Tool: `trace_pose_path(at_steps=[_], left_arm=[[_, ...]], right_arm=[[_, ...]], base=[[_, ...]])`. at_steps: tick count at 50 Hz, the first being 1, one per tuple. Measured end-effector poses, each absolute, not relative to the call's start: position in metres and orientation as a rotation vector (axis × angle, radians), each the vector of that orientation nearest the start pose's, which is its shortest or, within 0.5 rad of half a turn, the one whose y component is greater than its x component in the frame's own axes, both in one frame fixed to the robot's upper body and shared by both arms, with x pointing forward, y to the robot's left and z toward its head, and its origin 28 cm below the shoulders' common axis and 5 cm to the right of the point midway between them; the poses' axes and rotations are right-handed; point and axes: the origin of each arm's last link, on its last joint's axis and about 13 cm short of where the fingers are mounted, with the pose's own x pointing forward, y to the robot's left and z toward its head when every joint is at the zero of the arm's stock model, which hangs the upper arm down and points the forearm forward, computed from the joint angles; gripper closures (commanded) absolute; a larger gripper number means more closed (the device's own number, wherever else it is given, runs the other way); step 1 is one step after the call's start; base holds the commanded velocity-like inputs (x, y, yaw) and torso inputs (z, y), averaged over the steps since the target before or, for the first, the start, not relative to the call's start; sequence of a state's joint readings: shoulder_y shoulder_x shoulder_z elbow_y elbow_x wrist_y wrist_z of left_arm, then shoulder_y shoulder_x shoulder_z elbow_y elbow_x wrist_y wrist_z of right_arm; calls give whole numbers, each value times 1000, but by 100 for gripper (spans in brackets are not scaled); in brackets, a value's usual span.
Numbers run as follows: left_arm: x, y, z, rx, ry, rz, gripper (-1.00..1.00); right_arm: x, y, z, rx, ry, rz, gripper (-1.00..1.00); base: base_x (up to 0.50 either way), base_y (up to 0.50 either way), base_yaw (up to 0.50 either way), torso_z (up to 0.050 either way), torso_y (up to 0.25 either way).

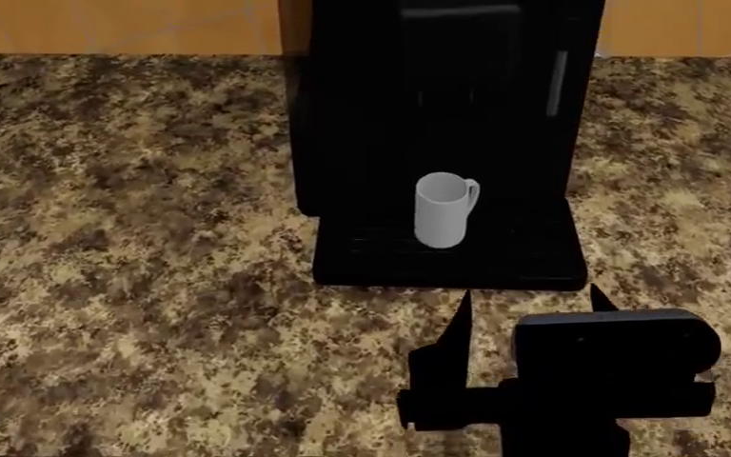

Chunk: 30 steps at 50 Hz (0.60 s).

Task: Pick the mug from under the coffee machine dispenser and place it on the counter.

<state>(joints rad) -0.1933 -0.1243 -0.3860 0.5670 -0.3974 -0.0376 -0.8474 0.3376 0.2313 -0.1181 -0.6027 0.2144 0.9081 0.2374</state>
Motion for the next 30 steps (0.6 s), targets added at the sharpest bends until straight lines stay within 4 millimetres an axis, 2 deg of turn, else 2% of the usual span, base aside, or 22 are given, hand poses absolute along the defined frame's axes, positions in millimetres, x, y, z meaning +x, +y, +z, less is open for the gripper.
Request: trace_pose_path(at_steps=[21, 30], left_arm=[[210, 289, 178, -510, -676, 997, -100], [210, 289, 178, -509, -674, 998, -100]], right_arm=[[234, -110, 145, -110, -4, -34, -100], [231, -111, 146, -59, 40, -13, -100]], base=[[427, 146, 0, 0, 0], [6, 0, 0, 0, 0]])
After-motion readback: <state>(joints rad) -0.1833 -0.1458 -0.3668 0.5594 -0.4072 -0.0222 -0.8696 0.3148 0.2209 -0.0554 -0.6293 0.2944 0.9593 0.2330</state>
